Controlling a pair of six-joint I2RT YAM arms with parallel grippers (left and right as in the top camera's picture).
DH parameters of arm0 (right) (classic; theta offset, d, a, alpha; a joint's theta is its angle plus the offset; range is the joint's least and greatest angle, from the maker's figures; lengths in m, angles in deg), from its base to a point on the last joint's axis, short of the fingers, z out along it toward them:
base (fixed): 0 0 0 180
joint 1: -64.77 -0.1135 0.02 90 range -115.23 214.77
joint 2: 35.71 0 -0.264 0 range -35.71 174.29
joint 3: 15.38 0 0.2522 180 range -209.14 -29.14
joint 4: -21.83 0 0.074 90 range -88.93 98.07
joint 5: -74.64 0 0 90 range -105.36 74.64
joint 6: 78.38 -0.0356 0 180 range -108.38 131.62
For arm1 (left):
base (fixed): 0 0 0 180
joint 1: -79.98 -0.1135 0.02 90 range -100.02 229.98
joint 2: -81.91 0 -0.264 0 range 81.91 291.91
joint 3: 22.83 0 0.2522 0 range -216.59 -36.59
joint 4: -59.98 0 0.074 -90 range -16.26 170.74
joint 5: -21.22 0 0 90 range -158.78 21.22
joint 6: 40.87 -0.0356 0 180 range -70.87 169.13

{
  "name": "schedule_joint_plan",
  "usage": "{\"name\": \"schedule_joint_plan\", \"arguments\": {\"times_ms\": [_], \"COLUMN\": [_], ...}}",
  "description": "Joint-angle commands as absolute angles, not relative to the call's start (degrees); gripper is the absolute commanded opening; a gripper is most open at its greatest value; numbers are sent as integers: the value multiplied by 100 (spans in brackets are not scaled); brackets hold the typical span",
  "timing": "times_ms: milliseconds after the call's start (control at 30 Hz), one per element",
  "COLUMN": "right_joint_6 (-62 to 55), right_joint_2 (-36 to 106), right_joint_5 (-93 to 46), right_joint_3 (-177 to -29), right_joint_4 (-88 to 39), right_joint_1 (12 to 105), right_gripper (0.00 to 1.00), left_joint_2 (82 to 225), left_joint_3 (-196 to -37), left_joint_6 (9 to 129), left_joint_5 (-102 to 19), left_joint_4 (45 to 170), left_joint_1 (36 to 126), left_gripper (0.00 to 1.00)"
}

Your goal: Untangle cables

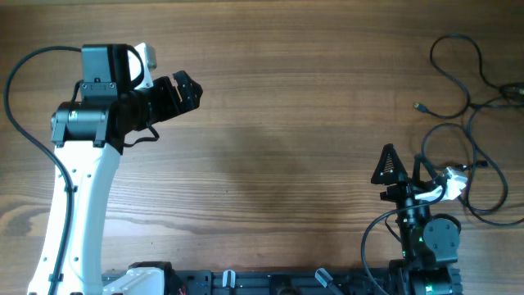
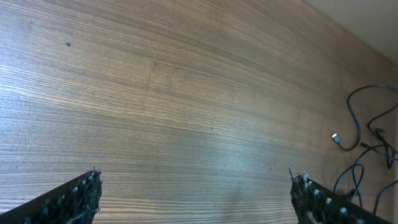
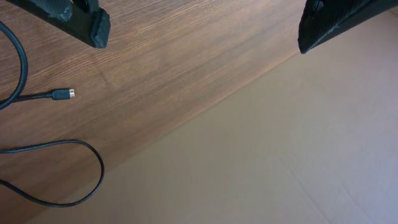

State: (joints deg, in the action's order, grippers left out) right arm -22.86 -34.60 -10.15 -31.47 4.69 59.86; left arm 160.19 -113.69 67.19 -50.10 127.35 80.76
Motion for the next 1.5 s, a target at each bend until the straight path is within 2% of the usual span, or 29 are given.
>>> {"name": "schedule_joint_plan", "arguments": {"times_ms": [0, 300, 467, 600, 767, 933, 1333, 1467], "right_joint_6": [-2334, -2332, -2332, -2334, -2334, -2332, -2332, -2334], "right_joint_2": [-3543, -3543, -3543, -3543, -3543, -3543, -3543, -3543], "right_joint_5": [-977, -977, -977, -977, -977, -977, -977, -977], "right_joint_3": [-3125, -3125, -3125, -3125, -3125, -3125, -3125, -3125], "right_joint_4": [500, 497, 497, 497, 500, 497, 500, 497], "right_joint_1": [5954, 5954, 5954, 5954, 5954, 5954, 5954, 5954], "right_gripper": [100, 100, 100, 100, 100, 100, 100, 100], "left_joint_2": [16041, 15943, 14881, 13366, 10905, 9091, 8208, 8208], "left_joint_3": [-11373, -11373, -11362, -10958, -8914, -7244, -4375, -4005], "left_joint_6": [6605, 6605, 6579, 6579, 6581, 6581, 6579, 6577], "left_joint_5": [-5023, -5023, -5415, -5887, -5928, -5926, -5930, -6214], "left_joint_4": [12720, 12720, 12763, 12639, 11314, 10573, 7306, 7118], "left_joint_1": [8050, 8050, 8050, 8050, 8050, 8050, 8045, 8045], "left_gripper": [100, 100, 100, 100, 100, 100, 100, 100]}}
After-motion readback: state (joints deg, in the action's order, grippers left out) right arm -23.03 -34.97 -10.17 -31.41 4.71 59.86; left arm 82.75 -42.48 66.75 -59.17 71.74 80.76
